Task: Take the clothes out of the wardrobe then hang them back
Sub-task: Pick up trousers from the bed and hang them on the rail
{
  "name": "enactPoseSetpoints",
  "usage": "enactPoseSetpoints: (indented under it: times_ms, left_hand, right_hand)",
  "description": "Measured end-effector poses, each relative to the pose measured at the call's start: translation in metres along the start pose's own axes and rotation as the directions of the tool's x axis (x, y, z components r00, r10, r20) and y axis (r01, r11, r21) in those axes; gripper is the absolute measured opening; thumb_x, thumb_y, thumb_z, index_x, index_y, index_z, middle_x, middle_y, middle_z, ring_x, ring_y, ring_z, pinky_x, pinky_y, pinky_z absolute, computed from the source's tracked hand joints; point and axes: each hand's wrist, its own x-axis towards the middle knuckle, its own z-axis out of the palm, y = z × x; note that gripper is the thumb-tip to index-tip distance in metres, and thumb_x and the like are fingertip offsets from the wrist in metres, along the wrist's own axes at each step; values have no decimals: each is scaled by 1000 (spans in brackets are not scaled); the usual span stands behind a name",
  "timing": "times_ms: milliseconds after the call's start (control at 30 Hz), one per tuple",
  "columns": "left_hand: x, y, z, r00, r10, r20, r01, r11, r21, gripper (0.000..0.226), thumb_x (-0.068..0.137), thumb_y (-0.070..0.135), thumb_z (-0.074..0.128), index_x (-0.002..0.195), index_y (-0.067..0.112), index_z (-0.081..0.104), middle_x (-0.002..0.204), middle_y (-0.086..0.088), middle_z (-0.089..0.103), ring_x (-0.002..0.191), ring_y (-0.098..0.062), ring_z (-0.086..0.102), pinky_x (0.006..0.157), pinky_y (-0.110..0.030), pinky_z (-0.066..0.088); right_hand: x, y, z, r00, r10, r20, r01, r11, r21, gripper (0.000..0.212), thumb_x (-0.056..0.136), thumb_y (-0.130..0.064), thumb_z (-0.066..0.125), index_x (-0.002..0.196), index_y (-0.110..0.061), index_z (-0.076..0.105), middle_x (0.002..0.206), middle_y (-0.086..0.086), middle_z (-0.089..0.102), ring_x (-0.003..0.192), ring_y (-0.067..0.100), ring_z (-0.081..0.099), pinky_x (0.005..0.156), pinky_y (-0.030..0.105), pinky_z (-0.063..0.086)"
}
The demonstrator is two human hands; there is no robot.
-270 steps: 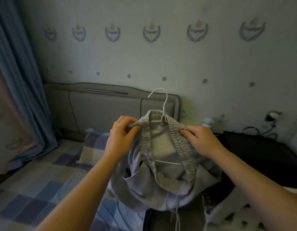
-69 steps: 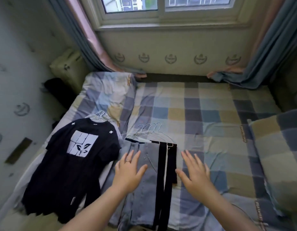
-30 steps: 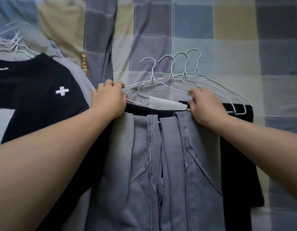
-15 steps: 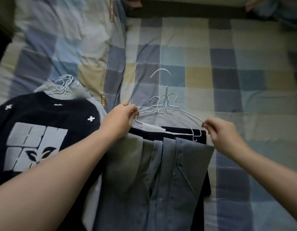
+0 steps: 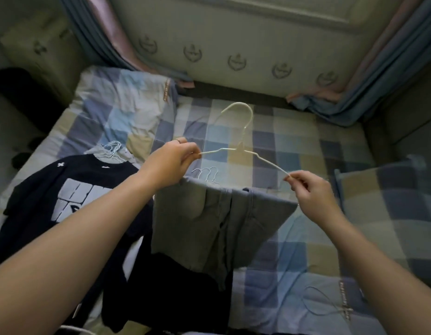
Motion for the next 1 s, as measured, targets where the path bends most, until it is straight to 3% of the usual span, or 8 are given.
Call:
enactPoseSetpoints:
  times_ms: [67, 200, 333, 533, 800, 1000]
  left_hand:
    - [-4, 16, -13, 998, 67, -9, -67, 998, -15, 18, 99, 34, 54, 104, 22, 67, 87, 12, 50, 75, -14, 54, 68, -34, 46]
    - [-2, 41, -38, 979, 202, 6, -201, 976, -82, 25, 99, 35, 50, 110, 21, 68, 99, 4, 60, 86, -12, 59, 79, -37, 55]
    - [2, 56, -60, 937, 348, -13, -346, 927, -145, 20, 99, 29, 54, 109, 19, 68, 98, 3, 63, 91, -12, 60, 86, -38, 54]
    - [4, 82, -92, 840, 538, -72, -540, 816, -206, 15, 98, 29, 57, 102, 21, 69, 92, 6, 61, 87, -11, 58, 83, -36, 53]
    - [-34, 161, -102, 691, 715, -104, -706, 637, -308, 14, 98, 28, 57, 101, 22, 68, 90, 10, 60, 88, -12, 55, 79, -28, 46]
    - [-115, 247, -82, 494, 866, -81, -820, 433, -373, 11, 98, 24, 57, 98, 20, 68, 87, 8, 61, 85, -13, 57, 78, -31, 48]
  right_hand:
    - [-16, -10, -18, 998, -6, -68, 6, 1000, 0, 14, 96, -13, 58, 92, -20, 69, 78, -10, 61, 73, 2, 55, 63, 13, 39]
    - [-48, -34, -43, 975, 18, -223, -20, 1000, -7, 11, 94, -14, 61, 93, -17, 71, 79, -10, 63, 75, 5, 58, 66, 21, 42]
    - [-82, -67, -60, 927, 59, -372, -72, 997, -20, 9, 93, -17, 64, 88, -22, 70, 81, -7, 68, 76, 4, 61, 66, 13, 43]
    - [-155, -130, -61, 793, 136, -594, -176, 984, -9, 8, 94, -18, 63, 93, -19, 71, 84, -9, 67, 82, 7, 61, 73, 29, 50]
    - [-277, -194, -77, 628, 211, -749, -323, 946, -5, 12, 95, -16, 61, 89, -24, 68, 85, -12, 67, 81, 1, 61, 66, 11, 43]
    - [-407, -224, -84, 469, 262, -843, -425, 904, 45, 10, 93, -19, 64, 88, -26, 70, 82, -13, 67, 80, 3, 61, 67, 13, 44]
